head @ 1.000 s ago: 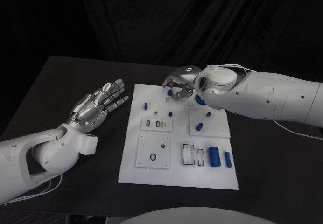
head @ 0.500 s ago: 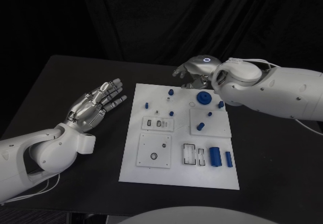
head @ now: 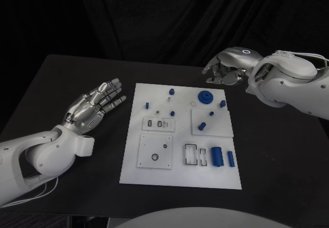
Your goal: Assemble the parts on the task board
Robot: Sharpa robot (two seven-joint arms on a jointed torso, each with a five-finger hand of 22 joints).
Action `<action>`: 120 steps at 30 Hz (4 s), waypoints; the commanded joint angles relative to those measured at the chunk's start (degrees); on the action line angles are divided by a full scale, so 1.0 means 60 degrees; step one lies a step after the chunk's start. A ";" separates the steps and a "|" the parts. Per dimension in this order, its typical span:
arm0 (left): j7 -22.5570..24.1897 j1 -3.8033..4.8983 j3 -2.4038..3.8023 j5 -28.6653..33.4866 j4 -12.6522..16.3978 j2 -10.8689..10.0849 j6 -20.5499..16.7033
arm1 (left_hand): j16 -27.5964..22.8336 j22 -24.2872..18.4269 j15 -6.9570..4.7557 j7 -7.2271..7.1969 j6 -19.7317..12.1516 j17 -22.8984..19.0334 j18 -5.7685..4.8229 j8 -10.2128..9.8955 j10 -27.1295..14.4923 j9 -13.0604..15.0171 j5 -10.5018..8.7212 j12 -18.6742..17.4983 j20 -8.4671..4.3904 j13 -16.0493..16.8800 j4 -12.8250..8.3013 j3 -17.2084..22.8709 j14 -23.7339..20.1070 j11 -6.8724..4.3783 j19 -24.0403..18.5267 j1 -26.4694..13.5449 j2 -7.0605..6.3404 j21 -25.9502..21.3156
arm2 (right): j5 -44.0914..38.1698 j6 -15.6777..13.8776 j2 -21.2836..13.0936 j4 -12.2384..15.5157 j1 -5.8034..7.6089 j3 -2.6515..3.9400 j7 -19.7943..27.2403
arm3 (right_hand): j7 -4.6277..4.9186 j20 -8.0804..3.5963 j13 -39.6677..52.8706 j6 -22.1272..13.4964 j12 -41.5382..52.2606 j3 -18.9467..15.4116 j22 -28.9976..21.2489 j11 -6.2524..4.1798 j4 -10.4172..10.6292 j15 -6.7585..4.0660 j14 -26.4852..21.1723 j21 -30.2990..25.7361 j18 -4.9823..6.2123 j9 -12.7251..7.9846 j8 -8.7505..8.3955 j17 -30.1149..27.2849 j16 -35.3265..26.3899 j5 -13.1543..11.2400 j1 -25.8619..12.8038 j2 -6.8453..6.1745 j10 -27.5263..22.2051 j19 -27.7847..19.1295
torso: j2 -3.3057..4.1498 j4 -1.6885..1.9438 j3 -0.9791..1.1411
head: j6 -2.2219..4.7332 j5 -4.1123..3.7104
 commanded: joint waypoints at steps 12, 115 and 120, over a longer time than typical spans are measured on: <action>0.0546 0.0015 -0.0018 -0.0030 -0.0032 0.0044 0.0062 | 0.0071 0.0015 0.0084 0.0027 0.0025 0.0018 0.0165 -0.0014 0.0004 0.0009 0.0044 0.0069 0.0083 0.0013 -0.0016 0.0073 0.0026 0.0076 0.0018 0.0078 0.0017 0.0064 | -0.0740 0.0361 -0.0227 -0.0197 -0.0549 -0.0025 -0.1038 | 0.0058 0.0088 0.7230 -0.0094 0.4889 -0.0991 0.4723 0.0027 0.0609 0.0053 0.2124 0.4800 -0.1074 -0.0134 -0.0312 0.4584 0.3170 -0.0662 -0.1519 -0.0094 0.5244 0.3191 | 0.0002 -0.0001 -0.0014 | -0.0075 -0.0030; 0.0446 0.0012 -0.0089 -0.0030 -0.0213 0.0133 0.0266 | 0.0187 0.0037 0.0191 0.0071 0.0112 0.0043 0.0156 0.0018 0.0089 0.0021 0.0074 0.0202 0.0154 0.0031 -0.0050 0.0152 0.0106 0.0166 0.0082 0.0106 0.0040 0.0107 | -0.0908 0.0690 0.2026 -0.0328 -0.0599 -0.0015 -0.0070 | -0.0084 -0.0088 0.7230 0.0753 0.4889 -0.0393 0.4939 -0.0135 -0.0946 -0.0131 0.2124 0.4841 -0.1109 0.2294 0.1980 0.4584 0.3170 0.2085 -0.0315 0.0381 0.5244 0.3360 | 0.0009 0.0035 -0.0039 | 0.0030 0.0108; 0.0436 0.0012 -0.0090 -0.0030 -0.0216 0.0166 0.0274 | 0.0187 0.0037 0.0191 0.0071 0.0112 0.0043 0.0156 0.0018 0.0089 0.0021 0.0074 0.0202 0.0154 0.0031 -0.0050 0.0152 0.0106 0.0166 0.0082 0.0106 0.0040 0.0107 | -0.0909 0.0840 0.2457 -0.0711 -0.0653 -0.0014 -0.0054 | -0.0070 -0.0085 0.7230 0.0661 0.4889 -0.0387 0.4923 -0.0127 -0.0950 -0.0124 0.2124 0.4808 -0.1099 0.2302 0.1951 0.4584 0.3170 0.2028 -0.0317 0.0358 0.5244 0.3329 | 0.0009 0.0026 -0.0033 | 0.0042 0.0087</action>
